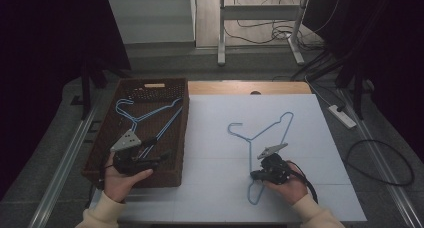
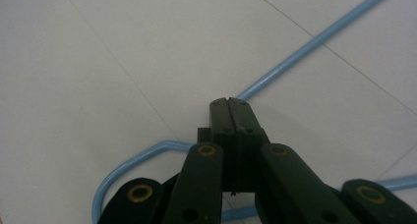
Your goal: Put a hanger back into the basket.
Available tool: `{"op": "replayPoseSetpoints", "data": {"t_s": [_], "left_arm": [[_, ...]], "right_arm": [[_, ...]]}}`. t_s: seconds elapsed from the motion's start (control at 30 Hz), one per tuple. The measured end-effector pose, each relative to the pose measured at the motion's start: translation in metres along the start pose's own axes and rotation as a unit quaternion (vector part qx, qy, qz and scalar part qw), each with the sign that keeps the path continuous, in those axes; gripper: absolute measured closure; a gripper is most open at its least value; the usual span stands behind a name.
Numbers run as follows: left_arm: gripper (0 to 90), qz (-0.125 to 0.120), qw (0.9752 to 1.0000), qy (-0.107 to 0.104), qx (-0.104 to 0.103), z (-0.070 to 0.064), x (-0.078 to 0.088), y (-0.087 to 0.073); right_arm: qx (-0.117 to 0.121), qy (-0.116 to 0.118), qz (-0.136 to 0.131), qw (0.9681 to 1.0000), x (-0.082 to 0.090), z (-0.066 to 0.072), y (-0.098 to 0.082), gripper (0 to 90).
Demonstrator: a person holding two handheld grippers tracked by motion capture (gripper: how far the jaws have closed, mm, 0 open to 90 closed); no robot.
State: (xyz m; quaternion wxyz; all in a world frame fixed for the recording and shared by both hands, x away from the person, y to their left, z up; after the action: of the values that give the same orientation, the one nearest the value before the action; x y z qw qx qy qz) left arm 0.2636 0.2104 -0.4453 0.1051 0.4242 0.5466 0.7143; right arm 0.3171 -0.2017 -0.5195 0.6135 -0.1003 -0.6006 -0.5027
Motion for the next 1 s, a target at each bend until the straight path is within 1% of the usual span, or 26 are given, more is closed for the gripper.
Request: {"op": "replayPoseSetpoints", "data": {"t_s": [0.07, 0.2, 0.23, 0.27, 0.43, 0.5, 0.53, 0.63, 0.67, 0.8, 0.9, 1.0], "left_arm": [[29.0, 0.0, 1.0, 0.0, 0.0, 0.0, 0.0, 0.0], [29.0, 0.0, 1.0, 0.0, 0.0, 0.0, -0.001, 0.0], [29.1, 0.0, 1.0, -0.001, 0.0, 0.0, -0.001, 0.0], [29.0, 0.001, 1.0, -0.001, 0.0, 0.0, -0.001, 0.0], [29.0, 0.001, 1.0, -0.001, 0.0, 0.0, -0.002, 0.0], [29.1, 0.001, 1.0, -0.001, 0.001, 0.0, -0.002, 0.0], [29.1, 0.001, 1.0, 0.0, 0.0, 0.001, -0.002, 0.0], [29.1, 0.0, 1.0, 0.0, 0.0, 0.001, -0.002, 0.0], [29.1, 0.001, 1.0, -0.001, 0.0, 0.001, -0.002, 0.0], [29.1, 0.001, 1.0, -0.001, 0.0, 0.001, -0.002, -0.001], [29.1, 0.0, 1.0, -0.001, 0.0, 0.001, -0.001, -0.001], [29.1, -0.001, 1.0, 0.0, 0.002, 0.002, 0.0, -0.001]], "right_arm": [[0.002, 0.005, -0.001, 1.0, -0.001, 0.001, 0.0, 90.0], [0.009, 0.019, -0.002, 0.9998, -0.007, 0.011, 0.002, 90.0], [0.012, 0.02, -0.002, 0.9997, -0.009, 0.013, 0.002, 90.0], [0.019, 0.023, -0.003, 0.9995, -0.012, 0.018, 0.005, 90.0], [0.028, 0.032, -0.004, 0.9991, -0.02, 0.027, 0.011, 90.0], [0.03, 0.032, -0.004, 0.999, -0.022, 0.029, 0.012, 90.0], [0.037, 0.033, -0.006, 0.9987, -0.026, 0.033, 0.015, 90.0], [0.039, 0.034, -0.008, 0.9986, -0.029, 0.036, 0.018, 90.0], [0.042, 0.035, -0.01, 0.9985, -0.032, 0.039, 0.021, 90.0], [0.043, 0.037, -0.012, 0.9983, -0.035, 0.04, 0.024, 90.0], [0.041, 0.039, -0.015, 0.9983, -0.034, 0.038, 0.025, 90.0], [0.038, 0.032, -0.031, 0.9983, -0.028, 0.033, 0.029, 90.0]]}}
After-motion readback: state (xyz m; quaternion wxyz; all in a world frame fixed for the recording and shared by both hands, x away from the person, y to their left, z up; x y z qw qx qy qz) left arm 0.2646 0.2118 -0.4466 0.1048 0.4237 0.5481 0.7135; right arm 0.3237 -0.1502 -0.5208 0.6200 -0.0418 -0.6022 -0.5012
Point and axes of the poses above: each handheld gripper's, and its own axes: x roughly backward along the jaws, y roughly out of its top, z roughly to its left, the point moved 1 cm from there along -x, roughly forward along the jaws, and after that the axes turned 13 degrees about -x, right-handed, at the moved point
